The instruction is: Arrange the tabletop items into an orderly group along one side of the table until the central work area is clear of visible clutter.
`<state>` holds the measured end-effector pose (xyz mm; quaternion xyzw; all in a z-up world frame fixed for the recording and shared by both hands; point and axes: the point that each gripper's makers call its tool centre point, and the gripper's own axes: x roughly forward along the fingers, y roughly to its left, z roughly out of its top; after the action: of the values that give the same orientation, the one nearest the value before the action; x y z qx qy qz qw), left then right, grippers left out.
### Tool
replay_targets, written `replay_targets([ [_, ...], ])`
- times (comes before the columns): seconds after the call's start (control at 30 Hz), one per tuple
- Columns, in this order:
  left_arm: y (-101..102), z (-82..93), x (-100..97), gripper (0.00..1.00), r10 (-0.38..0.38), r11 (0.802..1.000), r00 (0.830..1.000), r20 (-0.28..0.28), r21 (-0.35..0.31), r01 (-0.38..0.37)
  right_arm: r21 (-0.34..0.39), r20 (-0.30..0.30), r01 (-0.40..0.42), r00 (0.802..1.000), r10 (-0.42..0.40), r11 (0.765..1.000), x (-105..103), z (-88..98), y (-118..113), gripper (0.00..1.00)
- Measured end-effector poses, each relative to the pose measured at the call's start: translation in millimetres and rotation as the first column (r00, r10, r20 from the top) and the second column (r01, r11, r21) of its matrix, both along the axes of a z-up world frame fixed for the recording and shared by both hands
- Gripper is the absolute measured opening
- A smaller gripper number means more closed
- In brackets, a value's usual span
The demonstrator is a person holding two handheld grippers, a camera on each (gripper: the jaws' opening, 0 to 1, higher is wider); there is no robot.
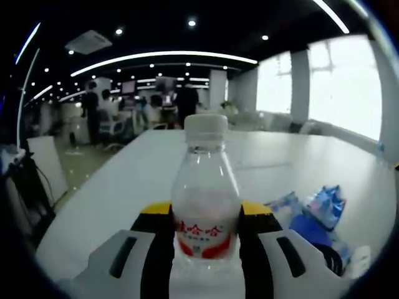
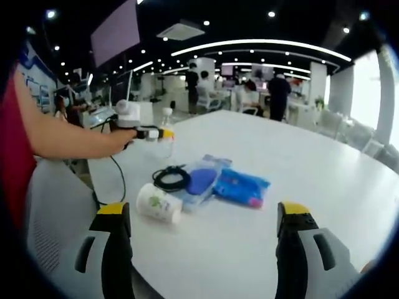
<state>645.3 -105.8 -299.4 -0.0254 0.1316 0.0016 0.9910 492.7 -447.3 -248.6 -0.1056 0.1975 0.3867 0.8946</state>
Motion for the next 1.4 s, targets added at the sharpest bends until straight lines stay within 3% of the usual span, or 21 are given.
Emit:
replay_targets([
  [0.23,0.5,-1.4,4.3,0.37,0.014,1.000,1.000,0.017,-0.002,-0.014,-0.009,-0.004,0.011,1.000,-0.011,1.000,1.0,0.6,-6.2,0.96],
  [0.6,0.7,-3.3,-6.8,0.38,0.030,1.000,0.998,0.055,0.007,-0.030,0.002,0.003,0.016,1.000,-0.016,1.000,1.6,2.0,-0.3,0.96],
  [1.03,-6.0,-6.8,-15.1,0.38,0.021,0.999,0.999,0.026,0.043,-0.022,0.006,0.009,0.025,1.000,-0.025,1.000,-2.7,4.0,-2.8,0.96],
  [1.4,-6.0,-7.9,-13.5,0.37,0.065,0.996,0.998,0.010,0.056,-0.066,0.003,0.007,0.023,1.000,-0.023,1.000,-3.6,2.2,-4.3,0.96],
])
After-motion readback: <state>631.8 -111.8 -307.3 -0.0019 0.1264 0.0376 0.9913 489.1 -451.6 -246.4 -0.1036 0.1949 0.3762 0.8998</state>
